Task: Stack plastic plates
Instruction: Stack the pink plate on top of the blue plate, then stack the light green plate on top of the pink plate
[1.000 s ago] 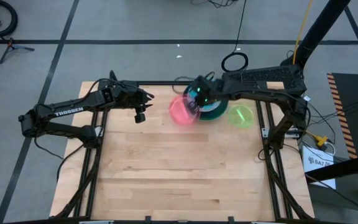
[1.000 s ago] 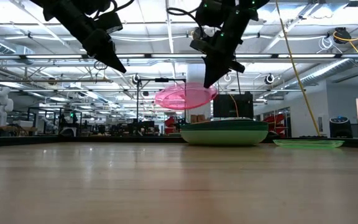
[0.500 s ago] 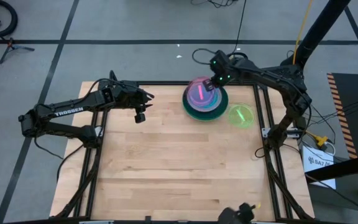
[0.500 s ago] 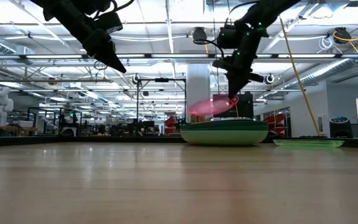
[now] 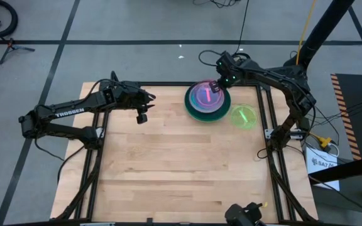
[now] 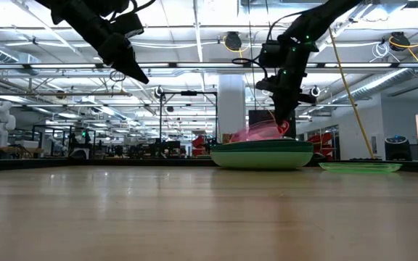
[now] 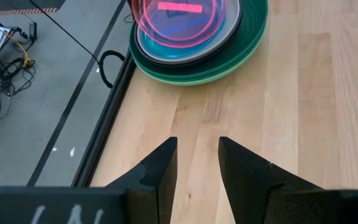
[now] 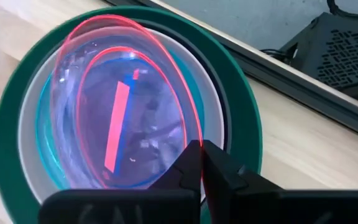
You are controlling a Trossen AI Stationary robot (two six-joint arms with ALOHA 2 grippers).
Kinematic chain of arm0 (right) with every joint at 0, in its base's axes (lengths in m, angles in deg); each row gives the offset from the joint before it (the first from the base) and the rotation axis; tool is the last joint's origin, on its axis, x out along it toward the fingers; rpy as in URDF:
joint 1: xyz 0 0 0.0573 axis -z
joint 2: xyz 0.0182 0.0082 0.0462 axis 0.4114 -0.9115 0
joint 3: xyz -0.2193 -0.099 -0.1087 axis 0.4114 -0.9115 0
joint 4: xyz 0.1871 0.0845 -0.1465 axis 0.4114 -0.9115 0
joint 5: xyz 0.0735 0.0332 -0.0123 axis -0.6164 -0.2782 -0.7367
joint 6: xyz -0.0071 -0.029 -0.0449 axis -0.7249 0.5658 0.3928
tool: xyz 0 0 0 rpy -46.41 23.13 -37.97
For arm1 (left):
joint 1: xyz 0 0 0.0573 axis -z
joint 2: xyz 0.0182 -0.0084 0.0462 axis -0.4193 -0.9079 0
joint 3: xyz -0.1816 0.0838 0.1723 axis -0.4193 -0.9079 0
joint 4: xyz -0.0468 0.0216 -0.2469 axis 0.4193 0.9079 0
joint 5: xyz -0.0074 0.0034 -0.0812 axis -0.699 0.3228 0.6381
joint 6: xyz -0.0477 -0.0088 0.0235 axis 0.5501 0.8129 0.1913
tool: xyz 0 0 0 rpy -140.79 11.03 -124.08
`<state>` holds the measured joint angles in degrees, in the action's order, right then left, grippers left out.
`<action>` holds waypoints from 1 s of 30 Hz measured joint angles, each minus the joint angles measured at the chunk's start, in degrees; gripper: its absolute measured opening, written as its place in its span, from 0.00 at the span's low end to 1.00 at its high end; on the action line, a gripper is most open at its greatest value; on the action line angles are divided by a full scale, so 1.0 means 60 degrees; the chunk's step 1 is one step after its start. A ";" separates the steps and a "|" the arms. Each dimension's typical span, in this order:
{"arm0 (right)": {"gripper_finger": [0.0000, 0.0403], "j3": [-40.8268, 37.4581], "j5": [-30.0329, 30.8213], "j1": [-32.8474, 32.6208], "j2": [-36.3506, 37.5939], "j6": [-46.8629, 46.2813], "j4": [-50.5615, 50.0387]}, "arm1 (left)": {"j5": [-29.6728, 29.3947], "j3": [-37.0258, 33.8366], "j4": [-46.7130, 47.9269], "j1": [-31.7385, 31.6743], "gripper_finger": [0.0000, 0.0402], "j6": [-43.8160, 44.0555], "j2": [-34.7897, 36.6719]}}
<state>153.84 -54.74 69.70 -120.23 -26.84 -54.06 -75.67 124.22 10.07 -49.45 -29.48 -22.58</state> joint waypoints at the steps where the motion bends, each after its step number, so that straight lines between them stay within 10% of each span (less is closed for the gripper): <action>1: 0.00 -0.0065 0.0000 -0.0011 0.0000 -0.0020 0.0076 | 0.0004 0.0000 -0.0001 0.0000 0.31 0.0001 0.0001; 30: 0.19 -0.0557 0.0664 -0.0347 0.0207 -0.0267 -0.0700 | 0.0000 0.0000 0.0014 0.0004 0.31 0.0000 0.0001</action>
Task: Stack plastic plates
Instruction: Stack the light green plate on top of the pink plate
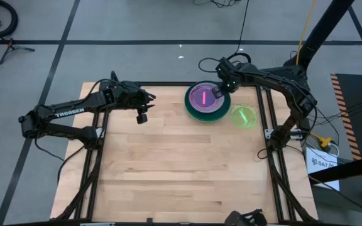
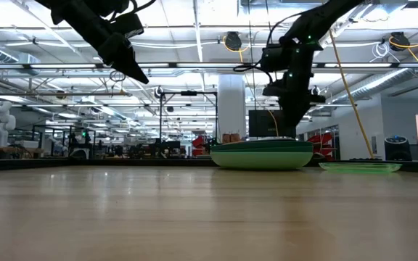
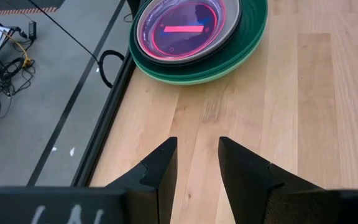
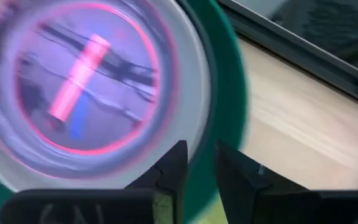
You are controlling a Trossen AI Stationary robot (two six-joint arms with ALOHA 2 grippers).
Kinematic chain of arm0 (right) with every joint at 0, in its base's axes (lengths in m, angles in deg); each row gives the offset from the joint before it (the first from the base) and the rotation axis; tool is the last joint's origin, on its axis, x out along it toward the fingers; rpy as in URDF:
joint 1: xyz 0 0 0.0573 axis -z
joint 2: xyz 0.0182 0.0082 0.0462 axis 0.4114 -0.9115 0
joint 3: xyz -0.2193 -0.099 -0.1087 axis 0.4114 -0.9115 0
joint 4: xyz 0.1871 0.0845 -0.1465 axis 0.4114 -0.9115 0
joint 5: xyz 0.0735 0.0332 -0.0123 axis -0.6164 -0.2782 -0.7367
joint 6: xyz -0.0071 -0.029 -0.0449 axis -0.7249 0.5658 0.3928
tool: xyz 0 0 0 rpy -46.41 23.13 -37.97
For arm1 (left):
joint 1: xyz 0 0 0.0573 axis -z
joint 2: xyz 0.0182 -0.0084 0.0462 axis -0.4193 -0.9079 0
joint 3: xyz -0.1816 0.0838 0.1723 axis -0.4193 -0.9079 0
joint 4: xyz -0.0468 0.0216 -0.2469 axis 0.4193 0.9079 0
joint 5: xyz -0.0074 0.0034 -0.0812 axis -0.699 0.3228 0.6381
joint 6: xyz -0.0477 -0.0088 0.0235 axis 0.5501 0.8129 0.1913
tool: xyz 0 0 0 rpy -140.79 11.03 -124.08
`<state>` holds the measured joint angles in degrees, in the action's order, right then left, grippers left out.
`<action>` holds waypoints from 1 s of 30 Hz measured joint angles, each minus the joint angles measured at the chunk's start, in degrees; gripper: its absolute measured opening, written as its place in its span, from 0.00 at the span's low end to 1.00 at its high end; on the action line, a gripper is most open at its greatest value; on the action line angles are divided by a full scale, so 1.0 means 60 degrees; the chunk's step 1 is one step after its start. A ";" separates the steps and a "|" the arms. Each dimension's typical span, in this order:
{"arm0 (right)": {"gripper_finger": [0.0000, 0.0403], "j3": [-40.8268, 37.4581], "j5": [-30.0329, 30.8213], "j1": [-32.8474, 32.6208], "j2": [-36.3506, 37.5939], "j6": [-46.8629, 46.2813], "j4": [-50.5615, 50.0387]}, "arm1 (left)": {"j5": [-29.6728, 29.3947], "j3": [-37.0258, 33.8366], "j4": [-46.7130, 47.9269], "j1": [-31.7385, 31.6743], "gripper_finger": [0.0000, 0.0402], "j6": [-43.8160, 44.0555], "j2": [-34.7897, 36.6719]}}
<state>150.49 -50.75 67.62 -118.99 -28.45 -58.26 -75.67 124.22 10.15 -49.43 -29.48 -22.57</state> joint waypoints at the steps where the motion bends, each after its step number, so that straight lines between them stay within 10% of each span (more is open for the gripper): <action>1: 0.19 0.0000 0.0218 -0.0031 0.0085 0.0000 -0.0246 | 0.0001 0.0000 0.0002 0.0000 0.31 0.0000 0.0001; 17: 0.19 -0.0215 0.0601 -0.1861 0.0730 -0.0723 -0.3132 | 0.0002 0.0000 0.0023 -0.0004 0.31 0.0036 0.0001; 30: 0.19 -0.3670 0.0541 -0.3234 0.1047 -0.0692 -0.1582 | 0.0002 0.0000 0.0090 0.0000 0.31 0.0051 0.0001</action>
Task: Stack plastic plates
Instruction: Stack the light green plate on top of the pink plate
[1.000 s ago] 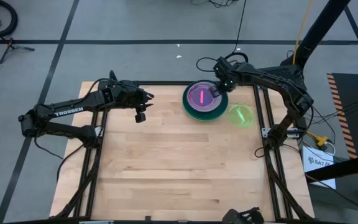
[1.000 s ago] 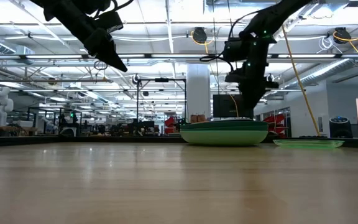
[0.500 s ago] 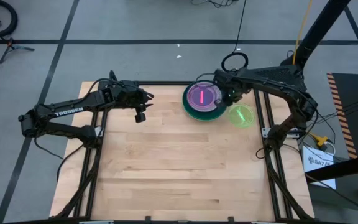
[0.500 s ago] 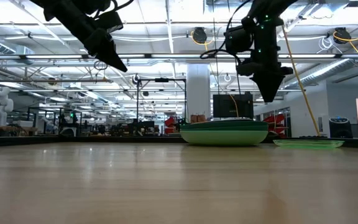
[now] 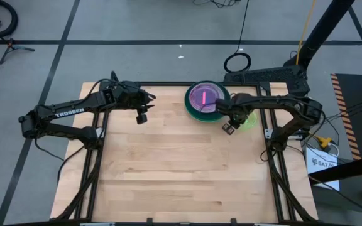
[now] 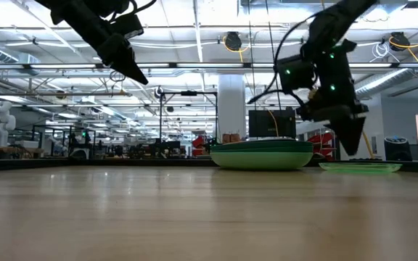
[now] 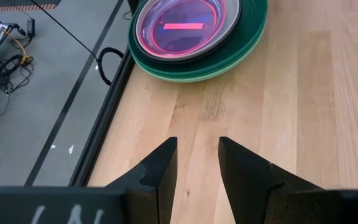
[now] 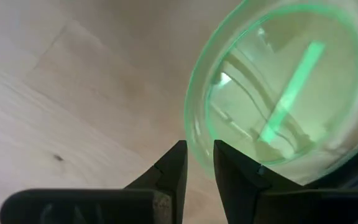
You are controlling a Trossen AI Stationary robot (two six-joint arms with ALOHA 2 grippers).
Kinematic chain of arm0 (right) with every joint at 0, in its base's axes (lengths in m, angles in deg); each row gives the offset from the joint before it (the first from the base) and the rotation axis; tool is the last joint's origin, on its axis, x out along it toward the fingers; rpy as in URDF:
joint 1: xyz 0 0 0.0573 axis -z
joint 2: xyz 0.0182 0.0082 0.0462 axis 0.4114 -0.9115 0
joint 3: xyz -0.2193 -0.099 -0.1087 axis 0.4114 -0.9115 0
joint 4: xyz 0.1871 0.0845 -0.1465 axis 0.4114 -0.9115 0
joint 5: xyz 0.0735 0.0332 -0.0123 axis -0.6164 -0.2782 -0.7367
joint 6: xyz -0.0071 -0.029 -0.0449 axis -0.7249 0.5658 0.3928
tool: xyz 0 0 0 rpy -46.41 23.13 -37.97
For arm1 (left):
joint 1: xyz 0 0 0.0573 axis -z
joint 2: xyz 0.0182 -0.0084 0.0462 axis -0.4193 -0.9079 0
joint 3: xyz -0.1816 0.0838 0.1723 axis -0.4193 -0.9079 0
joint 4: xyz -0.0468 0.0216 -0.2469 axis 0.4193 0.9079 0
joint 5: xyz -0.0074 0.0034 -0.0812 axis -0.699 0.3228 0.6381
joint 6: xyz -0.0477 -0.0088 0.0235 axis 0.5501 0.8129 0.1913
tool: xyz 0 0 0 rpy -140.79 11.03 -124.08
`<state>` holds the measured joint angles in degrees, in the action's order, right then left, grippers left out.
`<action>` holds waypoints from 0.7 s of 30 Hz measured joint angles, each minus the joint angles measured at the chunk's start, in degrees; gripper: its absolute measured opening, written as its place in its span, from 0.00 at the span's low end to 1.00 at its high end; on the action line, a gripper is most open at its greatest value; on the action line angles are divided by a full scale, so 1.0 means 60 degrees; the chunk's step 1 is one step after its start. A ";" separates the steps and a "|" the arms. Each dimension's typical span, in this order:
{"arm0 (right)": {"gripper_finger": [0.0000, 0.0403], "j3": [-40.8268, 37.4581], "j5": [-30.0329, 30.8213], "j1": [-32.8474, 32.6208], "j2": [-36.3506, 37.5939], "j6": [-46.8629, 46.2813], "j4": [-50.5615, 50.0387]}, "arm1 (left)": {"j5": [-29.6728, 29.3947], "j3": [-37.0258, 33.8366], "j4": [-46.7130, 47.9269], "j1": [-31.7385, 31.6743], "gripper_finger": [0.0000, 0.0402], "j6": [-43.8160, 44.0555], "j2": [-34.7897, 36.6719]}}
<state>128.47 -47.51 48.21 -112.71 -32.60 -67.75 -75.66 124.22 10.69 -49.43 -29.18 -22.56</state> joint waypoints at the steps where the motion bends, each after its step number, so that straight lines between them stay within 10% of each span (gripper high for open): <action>1: 0.19 -0.0215 -0.0154 -0.0007 0.0014 -0.0010 0.0241 | 0.0002 0.0000 -0.0023 0.0000 0.31 0.0002 -0.0002; 21: 0.37 -0.0720 -0.0134 0.0018 0.0007 0.0260 0.1221 | 0.0002 0.0000 -0.0168 -0.0004 0.31 -0.0001 -0.0002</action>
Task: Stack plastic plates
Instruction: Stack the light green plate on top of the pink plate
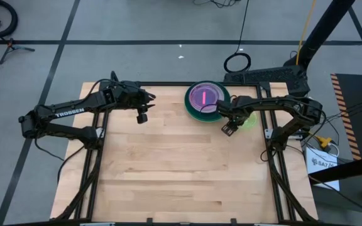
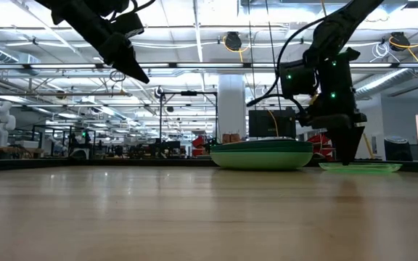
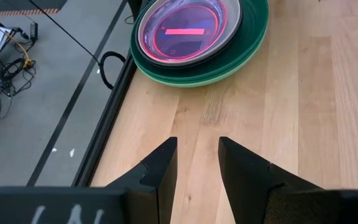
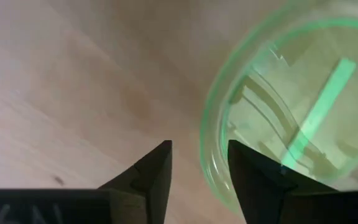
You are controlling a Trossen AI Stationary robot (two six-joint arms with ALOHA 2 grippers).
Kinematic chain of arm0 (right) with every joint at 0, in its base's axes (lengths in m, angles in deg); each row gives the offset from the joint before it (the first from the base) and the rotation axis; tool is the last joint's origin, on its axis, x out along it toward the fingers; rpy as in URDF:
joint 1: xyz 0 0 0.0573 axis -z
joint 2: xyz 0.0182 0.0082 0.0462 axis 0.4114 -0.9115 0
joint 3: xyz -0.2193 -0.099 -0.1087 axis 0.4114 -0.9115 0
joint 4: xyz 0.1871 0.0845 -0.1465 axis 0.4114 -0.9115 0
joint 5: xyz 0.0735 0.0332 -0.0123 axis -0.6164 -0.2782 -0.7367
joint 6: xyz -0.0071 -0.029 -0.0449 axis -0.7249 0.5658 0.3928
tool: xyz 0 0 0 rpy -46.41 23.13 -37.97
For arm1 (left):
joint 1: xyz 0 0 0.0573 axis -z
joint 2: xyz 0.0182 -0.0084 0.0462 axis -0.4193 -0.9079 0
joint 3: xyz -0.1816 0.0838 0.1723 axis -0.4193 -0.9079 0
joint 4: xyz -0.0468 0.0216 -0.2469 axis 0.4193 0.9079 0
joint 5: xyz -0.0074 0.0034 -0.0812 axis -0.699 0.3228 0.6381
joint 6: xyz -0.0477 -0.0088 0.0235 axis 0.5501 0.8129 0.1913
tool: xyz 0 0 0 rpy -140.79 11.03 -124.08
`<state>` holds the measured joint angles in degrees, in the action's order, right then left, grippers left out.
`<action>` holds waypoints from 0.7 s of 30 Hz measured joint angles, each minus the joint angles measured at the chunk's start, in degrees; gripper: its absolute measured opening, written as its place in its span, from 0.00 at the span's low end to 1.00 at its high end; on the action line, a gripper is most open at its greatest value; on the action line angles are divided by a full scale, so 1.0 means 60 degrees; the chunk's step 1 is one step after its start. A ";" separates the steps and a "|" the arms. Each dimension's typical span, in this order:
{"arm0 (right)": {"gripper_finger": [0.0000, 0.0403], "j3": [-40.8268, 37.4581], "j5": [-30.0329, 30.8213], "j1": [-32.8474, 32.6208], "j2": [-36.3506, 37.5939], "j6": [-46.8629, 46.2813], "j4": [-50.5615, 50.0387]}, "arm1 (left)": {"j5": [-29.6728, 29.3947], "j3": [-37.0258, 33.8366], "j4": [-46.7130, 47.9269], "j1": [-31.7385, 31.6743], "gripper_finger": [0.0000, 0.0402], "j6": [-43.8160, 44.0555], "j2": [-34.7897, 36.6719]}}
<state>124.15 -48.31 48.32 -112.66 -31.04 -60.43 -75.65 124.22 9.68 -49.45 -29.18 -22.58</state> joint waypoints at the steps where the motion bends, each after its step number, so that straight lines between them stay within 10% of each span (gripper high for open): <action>1: 0.38 -0.0006 0.0004 0.0000 0.0000 -0.0039 0.0142 | 0.0000 0.0000 0.0000 0.0000 0.31 0.0001 0.0001; 21: 0.33 -0.0794 0.0242 0.0040 0.0019 -0.0293 0.1206 | 0.0000 0.0000 0.0004 0.0000 0.31 0.0011 0.0002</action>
<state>119.39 -46.86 48.56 -112.55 -32.80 -53.19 -75.65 124.22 9.71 -49.45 -29.11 -22.57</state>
